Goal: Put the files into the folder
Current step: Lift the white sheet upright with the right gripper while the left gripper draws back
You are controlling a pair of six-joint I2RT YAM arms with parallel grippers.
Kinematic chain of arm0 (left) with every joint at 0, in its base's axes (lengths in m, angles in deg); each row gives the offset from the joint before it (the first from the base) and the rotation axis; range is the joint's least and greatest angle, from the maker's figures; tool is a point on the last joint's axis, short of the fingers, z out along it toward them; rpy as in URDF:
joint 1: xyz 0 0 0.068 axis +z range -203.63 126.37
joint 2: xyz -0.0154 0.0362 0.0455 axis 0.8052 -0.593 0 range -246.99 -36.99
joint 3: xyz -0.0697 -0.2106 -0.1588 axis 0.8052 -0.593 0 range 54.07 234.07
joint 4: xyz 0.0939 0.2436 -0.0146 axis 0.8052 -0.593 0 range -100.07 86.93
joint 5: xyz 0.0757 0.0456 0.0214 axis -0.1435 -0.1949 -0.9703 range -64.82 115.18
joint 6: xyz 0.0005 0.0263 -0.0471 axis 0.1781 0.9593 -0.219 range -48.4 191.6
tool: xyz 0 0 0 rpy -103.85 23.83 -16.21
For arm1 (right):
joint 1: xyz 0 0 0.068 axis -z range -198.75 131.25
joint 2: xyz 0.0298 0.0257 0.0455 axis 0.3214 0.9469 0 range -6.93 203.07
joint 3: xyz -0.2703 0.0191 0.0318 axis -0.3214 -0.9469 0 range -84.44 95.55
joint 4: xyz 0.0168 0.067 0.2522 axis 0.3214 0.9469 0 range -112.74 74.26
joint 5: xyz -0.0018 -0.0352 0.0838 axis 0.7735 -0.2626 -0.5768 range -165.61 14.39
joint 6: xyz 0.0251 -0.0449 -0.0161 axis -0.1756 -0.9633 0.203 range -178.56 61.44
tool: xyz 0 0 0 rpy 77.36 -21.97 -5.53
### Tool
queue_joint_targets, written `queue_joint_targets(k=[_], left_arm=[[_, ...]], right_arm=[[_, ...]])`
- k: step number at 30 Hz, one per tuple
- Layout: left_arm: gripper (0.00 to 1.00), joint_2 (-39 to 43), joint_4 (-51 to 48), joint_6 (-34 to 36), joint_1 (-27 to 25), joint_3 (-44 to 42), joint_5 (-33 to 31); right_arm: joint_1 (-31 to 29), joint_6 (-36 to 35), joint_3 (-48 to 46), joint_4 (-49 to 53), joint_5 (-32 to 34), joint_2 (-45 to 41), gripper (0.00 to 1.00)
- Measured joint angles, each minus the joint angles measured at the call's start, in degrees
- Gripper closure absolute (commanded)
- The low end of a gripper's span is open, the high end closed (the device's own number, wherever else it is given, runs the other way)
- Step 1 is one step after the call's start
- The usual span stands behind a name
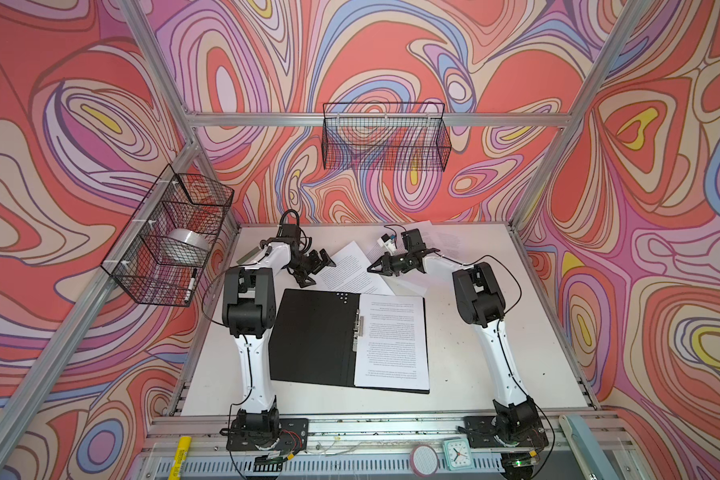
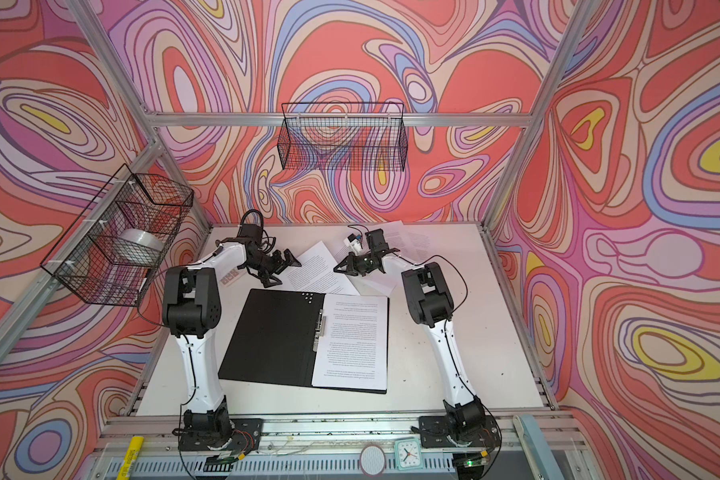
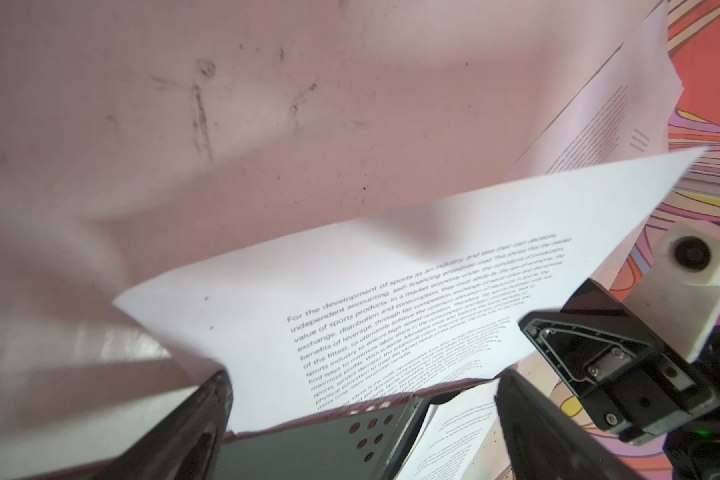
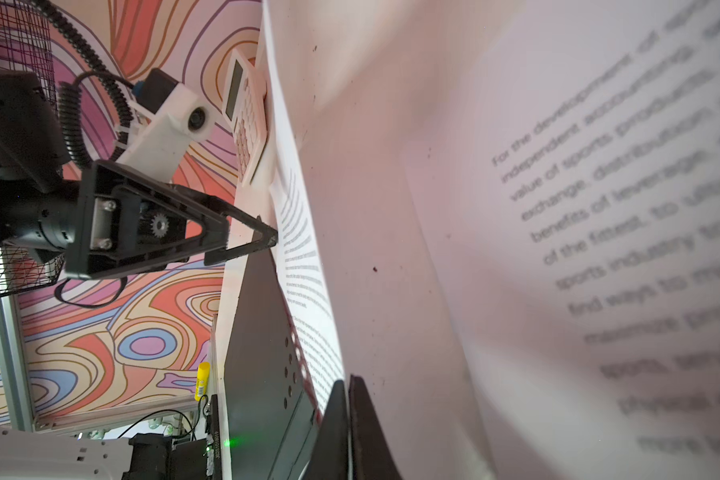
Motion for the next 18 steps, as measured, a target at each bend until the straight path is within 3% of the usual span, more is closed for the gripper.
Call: queue_joint_targets(k=[3,10,18], left_arm=[[0.0,4.3,-0.8,0.0,0.1,-0.2,-0.5],[0.0,23.0,-0.8,0.0,-0.1,-6.3,-3.9],[0.0,36.9,-1.9,0.8,-1.6,-14.8,-7.1]], right_arm=[[0.0,0.0,3.0,-0.4,1.3,1.2,1.0],[0.0,-1.6,5.1,-0.4,4.7,-0.2,1.0],[0.0,-4.3,4.8,1.7,11.0,-9.5,1.0]])
